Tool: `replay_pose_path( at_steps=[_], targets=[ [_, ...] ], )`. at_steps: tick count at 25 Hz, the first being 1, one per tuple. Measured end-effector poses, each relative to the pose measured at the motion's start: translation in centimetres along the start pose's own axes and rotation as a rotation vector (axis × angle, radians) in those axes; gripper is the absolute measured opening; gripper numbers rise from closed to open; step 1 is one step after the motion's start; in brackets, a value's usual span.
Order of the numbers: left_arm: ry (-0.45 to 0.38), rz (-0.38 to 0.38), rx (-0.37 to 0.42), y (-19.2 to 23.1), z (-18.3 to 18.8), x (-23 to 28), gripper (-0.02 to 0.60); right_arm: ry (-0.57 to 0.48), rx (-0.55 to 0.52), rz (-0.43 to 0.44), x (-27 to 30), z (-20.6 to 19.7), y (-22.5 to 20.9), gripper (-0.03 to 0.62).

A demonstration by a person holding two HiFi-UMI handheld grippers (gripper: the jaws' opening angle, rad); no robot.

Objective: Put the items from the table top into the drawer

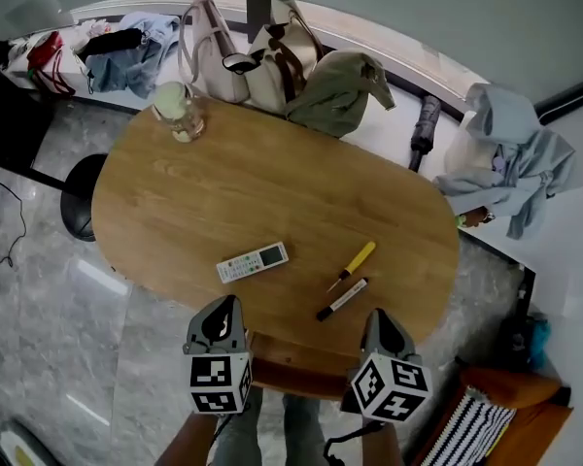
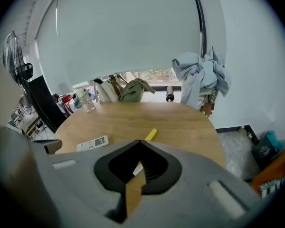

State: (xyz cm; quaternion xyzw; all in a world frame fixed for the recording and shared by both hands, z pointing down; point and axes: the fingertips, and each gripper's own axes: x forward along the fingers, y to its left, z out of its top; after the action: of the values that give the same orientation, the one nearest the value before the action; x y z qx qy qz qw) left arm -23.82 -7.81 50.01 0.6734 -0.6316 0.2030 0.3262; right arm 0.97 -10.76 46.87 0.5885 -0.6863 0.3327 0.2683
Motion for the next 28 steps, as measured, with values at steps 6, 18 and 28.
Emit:
replay_pose_path(
  at_steps=[6, 18, 28],
  targets=[
    [0.026, 0.006, -0.018, 0.7, -2.9, 1.4, -0.005, 0.028, -0.007, -0.011, 1.7, -2.3, -0.7, 0.005],
    [0.09, -0.081, 0.001, 0.9, -3.5, 1.3, -0.005, 0.049, 0.012, -0.012, 1.8, -3.2, 0.0, 0.005],
    [0.177, -0.188, 0.132, 0.5, -3.7, 2.8, 0.113, 0.073, 0.033, -0.027, 2.1, -4.4, -0.5, 0.005]
  ],
)
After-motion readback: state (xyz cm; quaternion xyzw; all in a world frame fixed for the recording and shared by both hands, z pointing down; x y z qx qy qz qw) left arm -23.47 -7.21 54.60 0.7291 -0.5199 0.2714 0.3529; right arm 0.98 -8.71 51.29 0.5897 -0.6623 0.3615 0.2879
